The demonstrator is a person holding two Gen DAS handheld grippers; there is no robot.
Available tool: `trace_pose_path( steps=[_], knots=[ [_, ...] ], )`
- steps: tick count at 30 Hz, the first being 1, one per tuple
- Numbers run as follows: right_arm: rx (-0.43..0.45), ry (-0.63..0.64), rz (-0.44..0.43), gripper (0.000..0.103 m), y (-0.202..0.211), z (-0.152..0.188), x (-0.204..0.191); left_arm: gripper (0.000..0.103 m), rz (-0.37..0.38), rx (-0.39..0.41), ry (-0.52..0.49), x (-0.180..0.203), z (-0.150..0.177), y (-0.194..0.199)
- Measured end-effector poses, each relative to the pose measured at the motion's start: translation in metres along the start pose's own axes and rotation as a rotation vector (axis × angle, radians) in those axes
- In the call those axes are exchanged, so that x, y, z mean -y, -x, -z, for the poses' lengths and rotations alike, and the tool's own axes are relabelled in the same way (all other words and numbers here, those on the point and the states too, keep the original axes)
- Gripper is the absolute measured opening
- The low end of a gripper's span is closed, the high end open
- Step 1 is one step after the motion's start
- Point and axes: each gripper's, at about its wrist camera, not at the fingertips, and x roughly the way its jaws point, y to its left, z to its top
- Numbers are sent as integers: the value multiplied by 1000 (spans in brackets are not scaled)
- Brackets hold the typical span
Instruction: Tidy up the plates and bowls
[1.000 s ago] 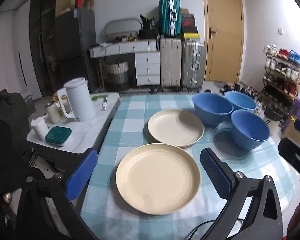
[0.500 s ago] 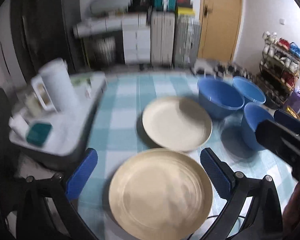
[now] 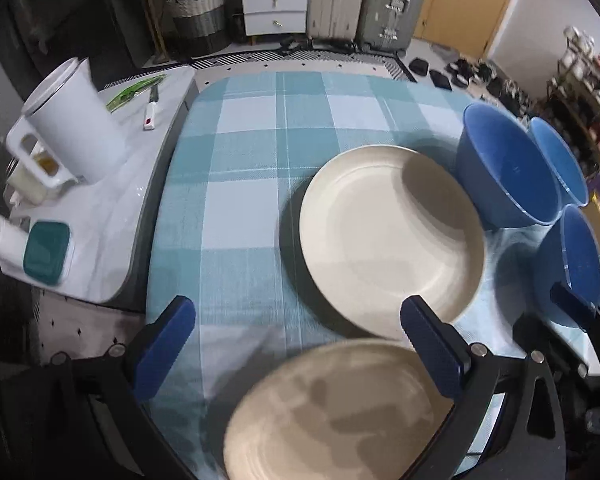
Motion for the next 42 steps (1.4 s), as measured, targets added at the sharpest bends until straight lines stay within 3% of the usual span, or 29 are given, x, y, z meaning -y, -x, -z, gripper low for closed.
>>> trace_pose_path(
  steps=[8,14,17,20,28,31,33,36,37,40,42],
  knots=[
    [-54,-28,1,102,-27,-7,11,103,45,-77,-5,-1,-27,-39],
    [-97,-69,20,102,-49,-12,20,102,29,-122,18,-6,-39,-64],
    [-101,-54,44,102,-58,-12,20,101,36,-143,-6,-2,-42,-77],
    [-127,-83,2,102,-70,-13,24,100,50,-165,-13,0,-43,-87],
    [-138,-104,6,102,-89,-17,29,94,84,-183,-24,3,-46,-101],
    [-148,-119,-8,92,-95,-18,31,93,93,-176,-29,4,-47,-102],
    [-161,-115,-11,81,-99,-17,30,75,103,-184,-31,4,-47,-104],
    [-152,-100,13,75,-100,-17,28,67,91,-176,-53,8,-48,-103],
    [-152,-99,20,73,-100,-16,28,56,83,-171,-63,10,-48,-102],
    [-139,-101,33,65,-99,-16,29,39,95,-166,-88,14,-49,-99],
    [-132,-106,34,58,-98,-15,32,35,105,-166,-86,14,-49,-99]
  ],
)
